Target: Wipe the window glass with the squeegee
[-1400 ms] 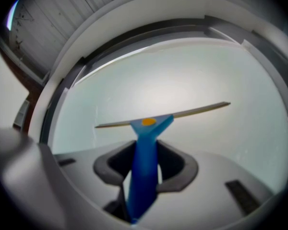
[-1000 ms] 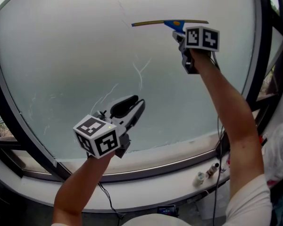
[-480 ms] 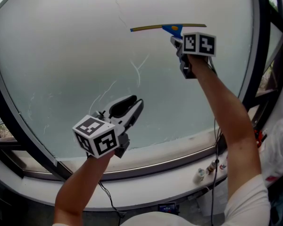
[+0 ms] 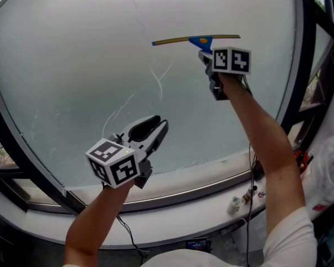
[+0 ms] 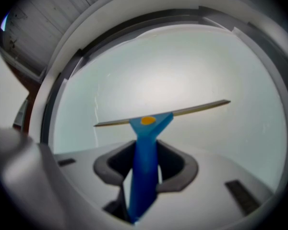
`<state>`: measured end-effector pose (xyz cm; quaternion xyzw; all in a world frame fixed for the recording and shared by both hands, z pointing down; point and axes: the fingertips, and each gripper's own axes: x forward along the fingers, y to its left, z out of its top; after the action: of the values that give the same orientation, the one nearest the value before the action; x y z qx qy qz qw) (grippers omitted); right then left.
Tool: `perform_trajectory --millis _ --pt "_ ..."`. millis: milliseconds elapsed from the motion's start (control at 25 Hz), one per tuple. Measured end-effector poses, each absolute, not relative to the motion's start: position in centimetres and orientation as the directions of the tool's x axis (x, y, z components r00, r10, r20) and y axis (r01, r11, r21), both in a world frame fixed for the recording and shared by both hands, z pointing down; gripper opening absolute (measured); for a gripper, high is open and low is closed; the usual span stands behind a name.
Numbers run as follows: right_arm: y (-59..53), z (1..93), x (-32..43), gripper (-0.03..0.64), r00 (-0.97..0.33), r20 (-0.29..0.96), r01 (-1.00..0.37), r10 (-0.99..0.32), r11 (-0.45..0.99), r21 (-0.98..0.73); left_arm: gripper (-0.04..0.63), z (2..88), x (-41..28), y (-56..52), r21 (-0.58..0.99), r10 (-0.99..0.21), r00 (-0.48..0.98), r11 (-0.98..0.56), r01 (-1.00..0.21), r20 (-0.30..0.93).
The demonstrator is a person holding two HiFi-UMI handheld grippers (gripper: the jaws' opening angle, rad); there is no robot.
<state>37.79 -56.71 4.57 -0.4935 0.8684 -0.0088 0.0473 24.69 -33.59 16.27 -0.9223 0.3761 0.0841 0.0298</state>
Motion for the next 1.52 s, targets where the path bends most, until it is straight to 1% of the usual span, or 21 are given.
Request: perform_trajectory --millis 920,1520 --pt "-57.0 11.6 38.2 0.147 -0.509 -0.01 -0.857 -0.86 0.508 -0.079 0.124 19.9 25.4 -33.9 0.07 -0.688 0.71 -0.724 -0.686 -0.15" --pt "-57.3 16.6 38.2 0.146 -0.514 0.052 -0.857 -0.856 0.51 -0.079 0.124 22.0 25.6 -34.5 0.12 -0.688 0.714 -0.725 -0.678 -0.126"
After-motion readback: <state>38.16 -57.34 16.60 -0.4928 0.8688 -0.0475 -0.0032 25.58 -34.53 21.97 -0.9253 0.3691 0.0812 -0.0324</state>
